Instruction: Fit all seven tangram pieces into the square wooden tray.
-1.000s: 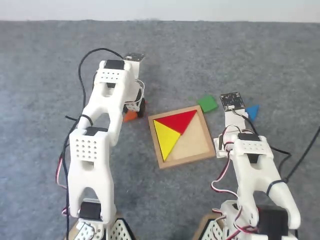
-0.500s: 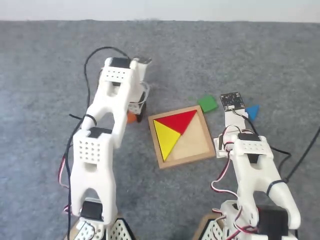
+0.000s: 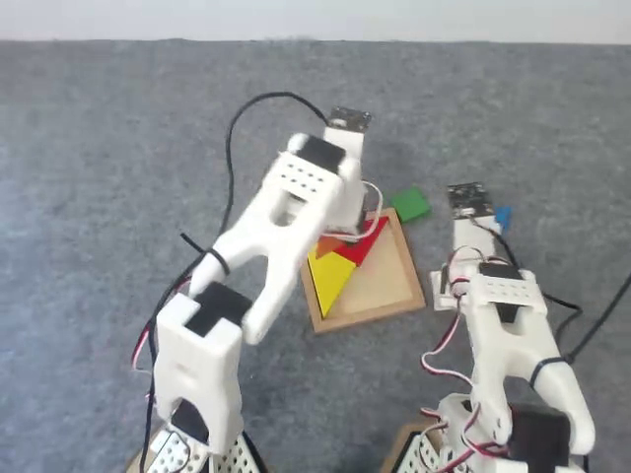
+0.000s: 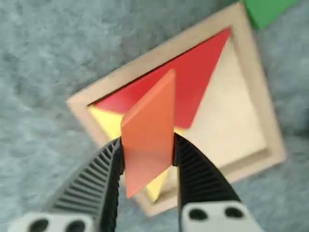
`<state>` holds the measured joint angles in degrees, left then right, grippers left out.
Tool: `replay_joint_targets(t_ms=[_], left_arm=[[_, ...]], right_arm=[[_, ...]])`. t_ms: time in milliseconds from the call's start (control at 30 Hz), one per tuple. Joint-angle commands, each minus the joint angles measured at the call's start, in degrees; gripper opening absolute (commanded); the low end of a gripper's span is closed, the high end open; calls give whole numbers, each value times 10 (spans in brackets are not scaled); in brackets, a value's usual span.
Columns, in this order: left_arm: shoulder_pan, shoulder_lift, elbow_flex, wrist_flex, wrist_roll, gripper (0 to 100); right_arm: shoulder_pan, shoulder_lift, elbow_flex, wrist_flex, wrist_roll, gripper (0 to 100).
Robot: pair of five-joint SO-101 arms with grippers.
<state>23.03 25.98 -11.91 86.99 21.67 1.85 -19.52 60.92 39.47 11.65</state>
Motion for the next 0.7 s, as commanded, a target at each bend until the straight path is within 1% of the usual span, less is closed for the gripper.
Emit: replay_joint_targets(t_ms=[0, 133, 300, 467, 533, 600, 667], left_arm=[[62, -27, 5, -71, 55, 11], [106, -4, 5, -133, 104, 11], [114, 43, 5, -207, 134, 11], [105, 75, 5, -211, 171, 12], [101, 76, 5, -211, 171, 15], [100, 76, 5, -206, 166, 48], [100, 76, 0, -193, 167, 105]], right_arm=[[41, -25, -10, -11, -37, 413], [58, -22, -18, -8, -51, 413], [55, -21, -18, -10, -51, 413], [55, -20, -18, -10, -49, 413], [54, -20, -18, -10, -48, 413], [54, -20, -18, -10, -48, 413], [54, -20, -18, -11, -48, 413]])
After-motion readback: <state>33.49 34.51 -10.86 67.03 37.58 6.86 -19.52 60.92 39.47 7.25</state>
